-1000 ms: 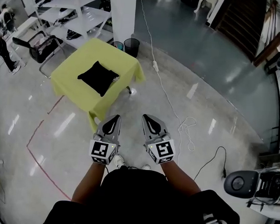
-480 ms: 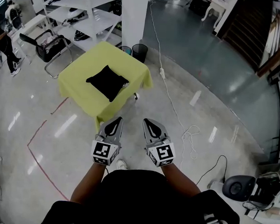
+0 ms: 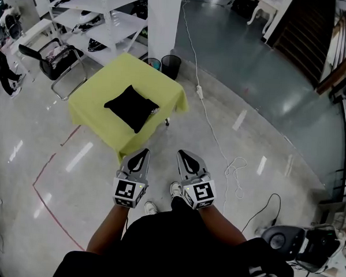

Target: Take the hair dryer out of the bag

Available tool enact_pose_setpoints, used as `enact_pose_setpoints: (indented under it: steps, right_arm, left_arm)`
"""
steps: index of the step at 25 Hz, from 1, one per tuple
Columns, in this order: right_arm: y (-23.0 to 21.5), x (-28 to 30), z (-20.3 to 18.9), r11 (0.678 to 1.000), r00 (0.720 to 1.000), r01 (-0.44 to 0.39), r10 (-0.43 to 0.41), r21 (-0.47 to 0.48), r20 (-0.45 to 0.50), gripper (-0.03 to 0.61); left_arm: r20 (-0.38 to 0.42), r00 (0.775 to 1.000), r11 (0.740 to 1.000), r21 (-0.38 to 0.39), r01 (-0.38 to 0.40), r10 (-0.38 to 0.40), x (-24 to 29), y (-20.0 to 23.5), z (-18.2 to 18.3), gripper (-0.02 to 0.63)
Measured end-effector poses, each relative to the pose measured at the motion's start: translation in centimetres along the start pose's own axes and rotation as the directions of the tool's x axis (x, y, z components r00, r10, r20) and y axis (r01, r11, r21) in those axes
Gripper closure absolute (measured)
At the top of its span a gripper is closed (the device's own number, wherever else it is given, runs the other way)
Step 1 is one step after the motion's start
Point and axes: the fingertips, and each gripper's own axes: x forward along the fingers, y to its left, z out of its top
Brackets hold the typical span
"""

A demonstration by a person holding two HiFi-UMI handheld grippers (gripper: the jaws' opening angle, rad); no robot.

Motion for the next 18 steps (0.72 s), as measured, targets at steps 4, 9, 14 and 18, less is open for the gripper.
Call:
enact_pose_setpoints:
  steps: [4, 9, 14, 18]
  right_arm:
    - [-1.8, 2.8, -0.6, 0.999, 0.999, -0.033, 0.033, 0.006, -0.004, 0.572]
    - [-5.5, 5.9, 0.5, 0.995, 0.996, -0.093, 0.093, 0.037, 0.010, 0.572]
    - [-8.7, 9.3, 2.4, 0.986, 0.985, -0.169, 0.169, -0.009, 0.039, 0.572]
    - [-10.6, 11.5, 2.7, 0.977, 0.975, -0.214, 0.214, -0.003, 0.059, 0.572]
  left_arm:
    - [-0.031, 0.999, 0.999, -0.007, -0.032, 0.032, 2.5, 1.4, -1.1, 0.607]
    - [-0.019, 0.998, 0.997, -0.044, -0.067, 0.066, 7.1, 2.2, 1.0, 0.607]
    - [0.010, 0.990, 0.990, -0.006, -0.140, 0.140, 11.3, 4.2, 3.4, 0.607]
    - [0.002, 0.977, 0.976, -0.024, -0.215, 0.215, 12.9, 5.6, 3.1, 0.607]
